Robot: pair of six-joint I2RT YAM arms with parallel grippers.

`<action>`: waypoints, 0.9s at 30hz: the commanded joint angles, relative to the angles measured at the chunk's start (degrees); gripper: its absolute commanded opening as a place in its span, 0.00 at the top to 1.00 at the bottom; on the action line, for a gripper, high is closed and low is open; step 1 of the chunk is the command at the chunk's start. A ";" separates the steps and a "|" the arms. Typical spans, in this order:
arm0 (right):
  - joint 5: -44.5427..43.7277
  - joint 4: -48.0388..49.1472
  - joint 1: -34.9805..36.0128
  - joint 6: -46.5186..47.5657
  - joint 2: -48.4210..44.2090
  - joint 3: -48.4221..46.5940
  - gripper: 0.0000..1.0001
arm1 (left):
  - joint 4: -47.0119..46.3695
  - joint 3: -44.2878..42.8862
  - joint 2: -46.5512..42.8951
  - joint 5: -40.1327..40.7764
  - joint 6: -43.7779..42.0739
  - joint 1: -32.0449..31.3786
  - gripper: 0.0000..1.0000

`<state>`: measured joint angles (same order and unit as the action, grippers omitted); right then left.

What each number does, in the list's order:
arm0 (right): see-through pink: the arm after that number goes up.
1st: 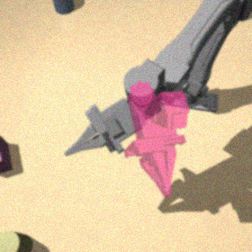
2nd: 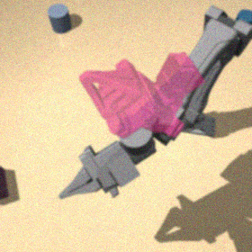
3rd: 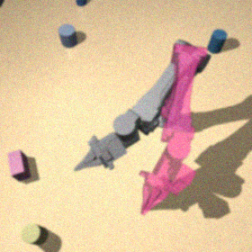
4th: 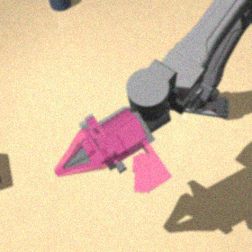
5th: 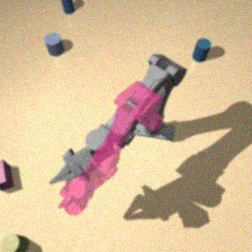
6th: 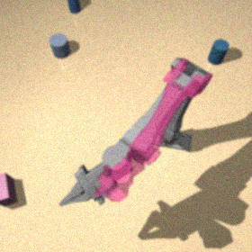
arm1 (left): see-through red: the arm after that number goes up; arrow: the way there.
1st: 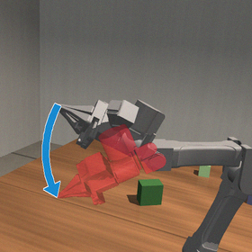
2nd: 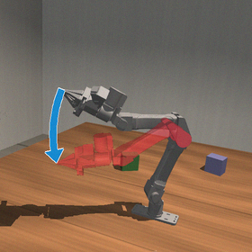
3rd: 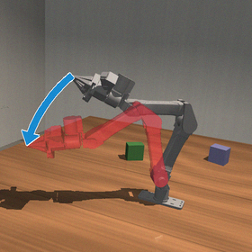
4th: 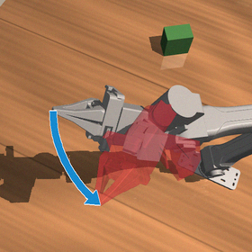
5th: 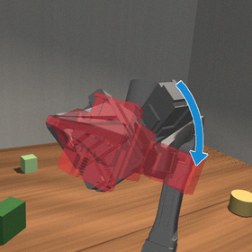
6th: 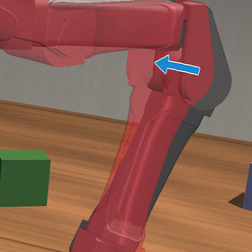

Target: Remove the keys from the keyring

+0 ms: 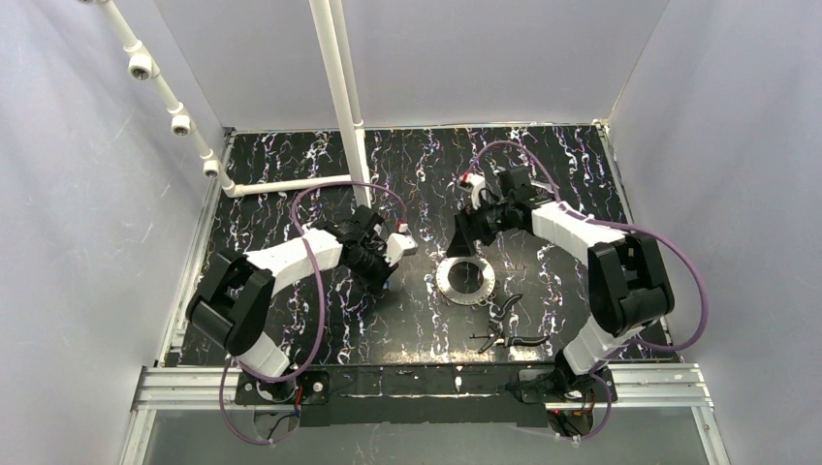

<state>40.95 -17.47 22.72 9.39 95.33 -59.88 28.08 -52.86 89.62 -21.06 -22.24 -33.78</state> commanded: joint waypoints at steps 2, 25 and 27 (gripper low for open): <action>0.13 1.61 -2.76 0.59 -6.49 2.00 0.02 | -0.74 -2.10 1.94 3.42 3.41 -0.85 0.90; -10.60 -0.37 -8.49 3.64 -25.97 6.37 0.02 | 15.13 -2.44 -32.80 10.28 7.36 9.03 0.02; -13.38 -0.76 -8.87 3.79 -29.23 7.20 0.02 | 15.33 -1.47 -36.56 10.47 8.71 11.75 0.02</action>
<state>33.19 -17.65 14.79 12.21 71.85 -53.78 39.57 -55.96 58.50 -11.64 -16.73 -27.09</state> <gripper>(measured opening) 0.982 0.982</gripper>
